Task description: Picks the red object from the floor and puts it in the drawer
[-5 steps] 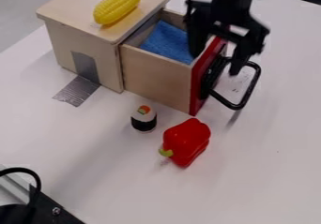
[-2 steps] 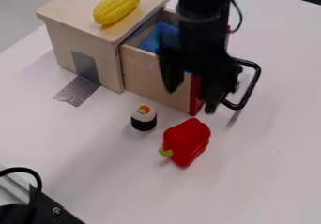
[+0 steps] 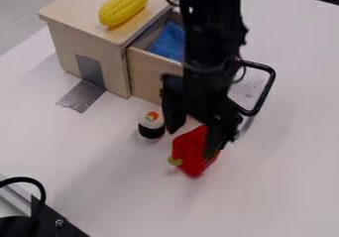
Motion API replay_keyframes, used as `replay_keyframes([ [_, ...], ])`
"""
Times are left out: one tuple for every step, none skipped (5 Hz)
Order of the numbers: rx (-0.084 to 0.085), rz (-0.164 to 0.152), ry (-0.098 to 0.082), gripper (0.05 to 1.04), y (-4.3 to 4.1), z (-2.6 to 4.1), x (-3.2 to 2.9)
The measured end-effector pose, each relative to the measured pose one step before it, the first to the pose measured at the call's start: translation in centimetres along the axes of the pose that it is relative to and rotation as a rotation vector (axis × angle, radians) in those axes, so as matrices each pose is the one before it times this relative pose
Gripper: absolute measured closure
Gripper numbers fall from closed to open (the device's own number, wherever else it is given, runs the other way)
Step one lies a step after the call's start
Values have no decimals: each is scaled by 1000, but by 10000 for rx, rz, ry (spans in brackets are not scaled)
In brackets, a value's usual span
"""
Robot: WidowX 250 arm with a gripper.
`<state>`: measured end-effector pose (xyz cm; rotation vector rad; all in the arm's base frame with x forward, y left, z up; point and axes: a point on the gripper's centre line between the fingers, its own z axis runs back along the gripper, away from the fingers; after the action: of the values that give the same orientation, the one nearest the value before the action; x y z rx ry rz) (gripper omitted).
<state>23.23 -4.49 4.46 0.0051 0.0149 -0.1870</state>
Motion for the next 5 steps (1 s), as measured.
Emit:
replay_keyframes([
  [226,-254,519,85,209,-1570,-198],
  [153,-139,98,85,-264,-573,385],
  [152,-91,80,127,-118,-294,336],
  [2,-63,-70,208,-421,141,205],
  [27,-187,-244,208,-571,1178,471],
])
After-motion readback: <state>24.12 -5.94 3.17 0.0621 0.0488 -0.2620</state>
